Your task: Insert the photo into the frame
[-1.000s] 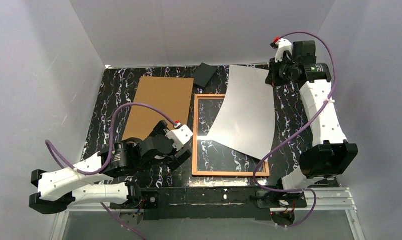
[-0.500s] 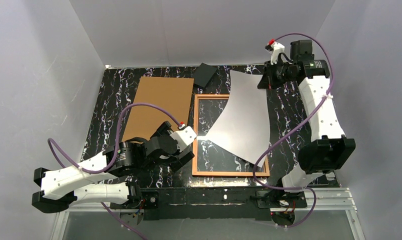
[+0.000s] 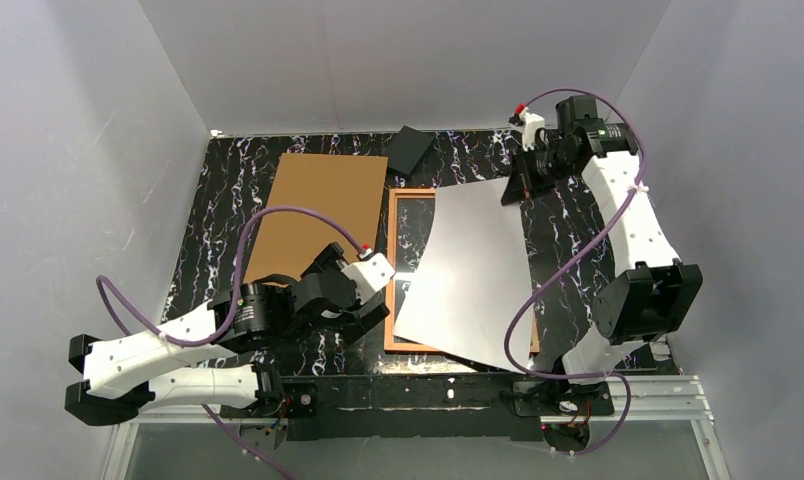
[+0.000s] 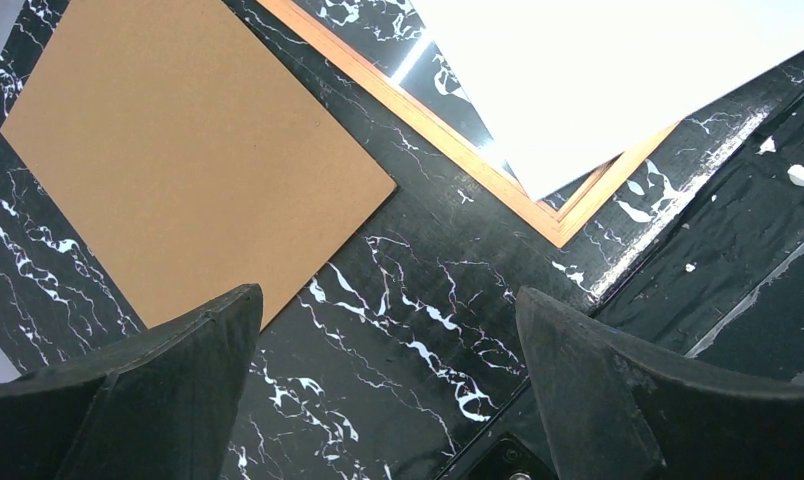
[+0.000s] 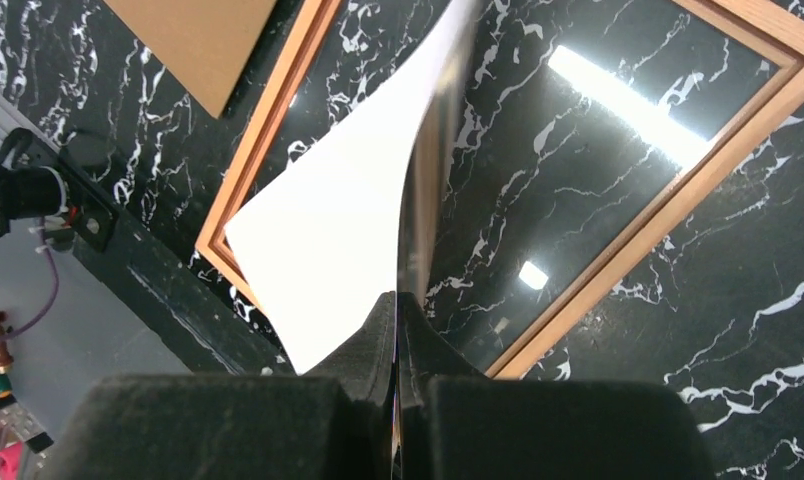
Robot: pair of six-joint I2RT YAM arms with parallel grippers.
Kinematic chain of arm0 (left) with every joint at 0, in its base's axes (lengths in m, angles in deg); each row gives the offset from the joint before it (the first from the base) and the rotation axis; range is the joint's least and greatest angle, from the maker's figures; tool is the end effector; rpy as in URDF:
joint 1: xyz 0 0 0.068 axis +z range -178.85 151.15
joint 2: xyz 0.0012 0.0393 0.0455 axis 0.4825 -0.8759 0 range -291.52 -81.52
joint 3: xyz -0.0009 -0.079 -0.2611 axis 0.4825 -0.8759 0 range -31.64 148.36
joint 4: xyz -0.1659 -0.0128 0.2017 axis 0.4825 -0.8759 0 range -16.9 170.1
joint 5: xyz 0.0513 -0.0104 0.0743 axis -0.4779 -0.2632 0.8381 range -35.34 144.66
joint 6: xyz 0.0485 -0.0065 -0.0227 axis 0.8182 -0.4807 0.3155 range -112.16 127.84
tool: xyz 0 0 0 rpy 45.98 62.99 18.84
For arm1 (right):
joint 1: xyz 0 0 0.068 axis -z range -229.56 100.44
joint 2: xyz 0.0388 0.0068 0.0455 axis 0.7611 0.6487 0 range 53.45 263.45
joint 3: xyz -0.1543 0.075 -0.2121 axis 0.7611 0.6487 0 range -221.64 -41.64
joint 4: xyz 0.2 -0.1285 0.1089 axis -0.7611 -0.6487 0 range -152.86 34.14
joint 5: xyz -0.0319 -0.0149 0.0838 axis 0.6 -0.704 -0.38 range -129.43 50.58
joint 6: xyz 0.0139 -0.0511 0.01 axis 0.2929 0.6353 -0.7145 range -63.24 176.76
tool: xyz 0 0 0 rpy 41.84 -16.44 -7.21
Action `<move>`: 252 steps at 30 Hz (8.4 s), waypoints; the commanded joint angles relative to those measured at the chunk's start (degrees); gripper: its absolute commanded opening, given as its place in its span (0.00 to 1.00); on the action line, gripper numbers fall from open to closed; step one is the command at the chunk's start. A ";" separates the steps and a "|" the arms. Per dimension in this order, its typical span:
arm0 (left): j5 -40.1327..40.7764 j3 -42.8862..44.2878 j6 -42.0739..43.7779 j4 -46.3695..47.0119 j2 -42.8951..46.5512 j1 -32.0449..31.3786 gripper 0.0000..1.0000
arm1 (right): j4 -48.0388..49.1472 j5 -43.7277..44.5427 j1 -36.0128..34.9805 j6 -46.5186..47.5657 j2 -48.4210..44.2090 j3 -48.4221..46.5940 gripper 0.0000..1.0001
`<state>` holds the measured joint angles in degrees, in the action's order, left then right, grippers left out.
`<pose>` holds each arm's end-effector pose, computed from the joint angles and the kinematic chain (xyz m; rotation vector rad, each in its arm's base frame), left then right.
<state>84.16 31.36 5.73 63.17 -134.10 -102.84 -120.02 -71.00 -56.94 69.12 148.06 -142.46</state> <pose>0.0704 -0.1817 0.4145 0.6571 1.5694 -0.5677 0.3284 0.0614 0.3745 -0.6245 2.4127 0.6707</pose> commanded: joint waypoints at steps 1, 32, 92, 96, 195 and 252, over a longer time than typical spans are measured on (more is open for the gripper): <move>1.50 1.25 0.47 -2.59 -0.97 -0.18 1.00 | 1.32 3.34 -0.53 1.26 -5.42 2.80 0.01; 1.88 1.07 1.37 -3.24 -2.35 -0.18 1.00 | 10.94 -0.65 -3.96 5.01 6.95 -4.54 0.01; 10.15 6.82 -11.76 -11.81 -10.50 -0.05 1.00 | 26.78 24.63 -4.06 -17.09 -20.63 19.82 0.85; 9.32 6.78 -15.58 -13.22 -12.63 1.38 1.00 | 27.10 26.25 -3.96 -22.72 -23.01 25.00 0.86; -41.48 -23.40 -38.99 24.75 -28.88 77.10 0.87 | 58.19 4.44 -32.88 -64.55 39.99 0.31 0.70; -56.47 6.45 -30.35 -11.63 3.08 72.07 0.93 | 18.99 6.59 -30.84 -41.13 -0.79 9.18 0.01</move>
<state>30.46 35.10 -23.64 56.39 -131.30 -27.96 -88.08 -67.11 -87.82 21.43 151.78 -126.70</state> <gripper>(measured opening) 0.930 0.152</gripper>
